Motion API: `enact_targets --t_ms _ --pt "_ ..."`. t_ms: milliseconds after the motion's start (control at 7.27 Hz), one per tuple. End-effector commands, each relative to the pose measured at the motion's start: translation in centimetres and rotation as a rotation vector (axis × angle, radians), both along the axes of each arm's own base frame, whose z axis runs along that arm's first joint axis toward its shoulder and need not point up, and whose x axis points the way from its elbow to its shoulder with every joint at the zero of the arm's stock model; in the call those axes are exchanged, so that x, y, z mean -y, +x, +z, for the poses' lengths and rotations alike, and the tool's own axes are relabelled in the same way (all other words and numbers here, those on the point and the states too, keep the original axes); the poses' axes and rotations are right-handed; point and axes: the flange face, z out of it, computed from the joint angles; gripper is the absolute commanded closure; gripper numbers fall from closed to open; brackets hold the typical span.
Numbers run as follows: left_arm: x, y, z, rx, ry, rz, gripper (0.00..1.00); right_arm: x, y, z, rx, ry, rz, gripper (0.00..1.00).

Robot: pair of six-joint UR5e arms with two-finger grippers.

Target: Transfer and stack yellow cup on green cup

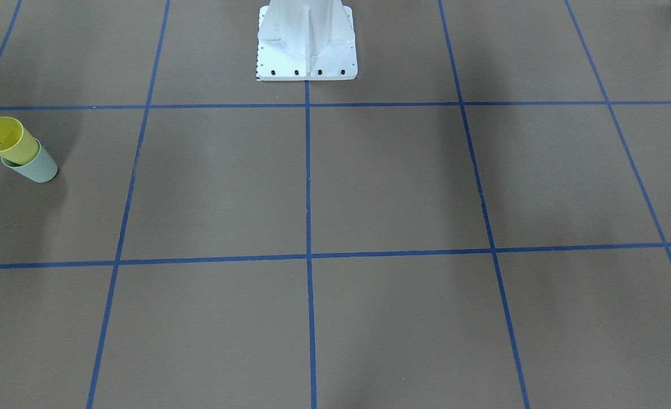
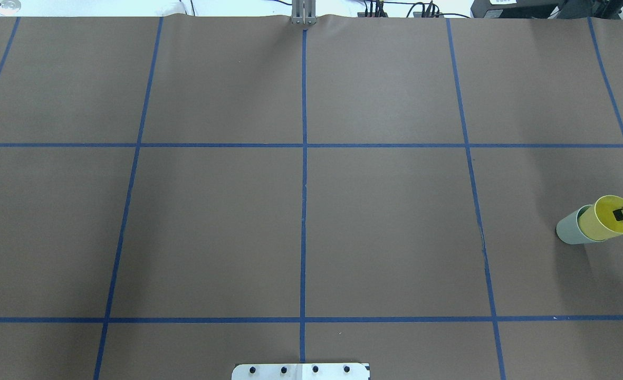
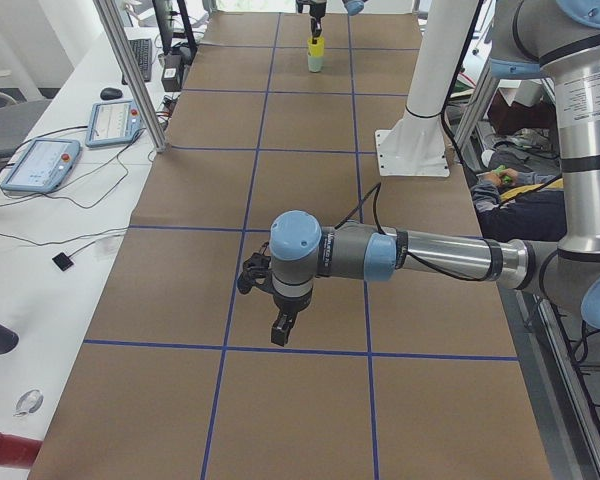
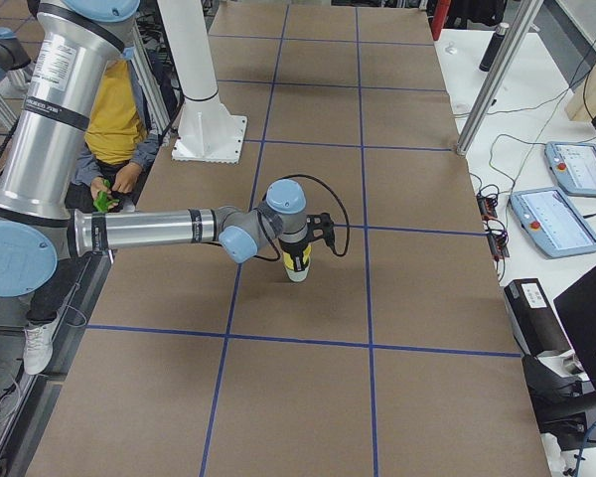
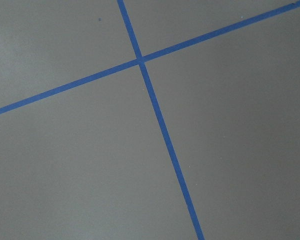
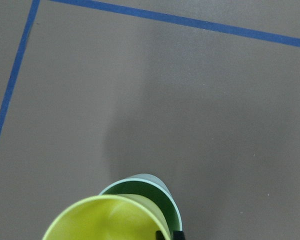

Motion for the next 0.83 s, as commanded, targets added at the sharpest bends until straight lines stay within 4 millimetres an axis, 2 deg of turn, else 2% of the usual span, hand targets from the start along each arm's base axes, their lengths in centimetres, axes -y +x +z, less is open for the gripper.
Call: enact_targets --t_ms 0,550,688 --pt "0.1 0.0 -0.1 0.000 0.002 0.000 0.00 0.5 -0.5 0.5 -0.007 -0.001 -0.004 0.96" --pt "0.1 0.0 -0.3 0.000 0.006 0.000 0.00 1.1 -2.1 1.1 -0.029 0.008 -0.020 0.90" --pt "0.1 0.0 -0.2 0.000 0.005 0.000 0.00 1.1 -2.4 1.0 -0.029 0.010 -0.025 0.86"
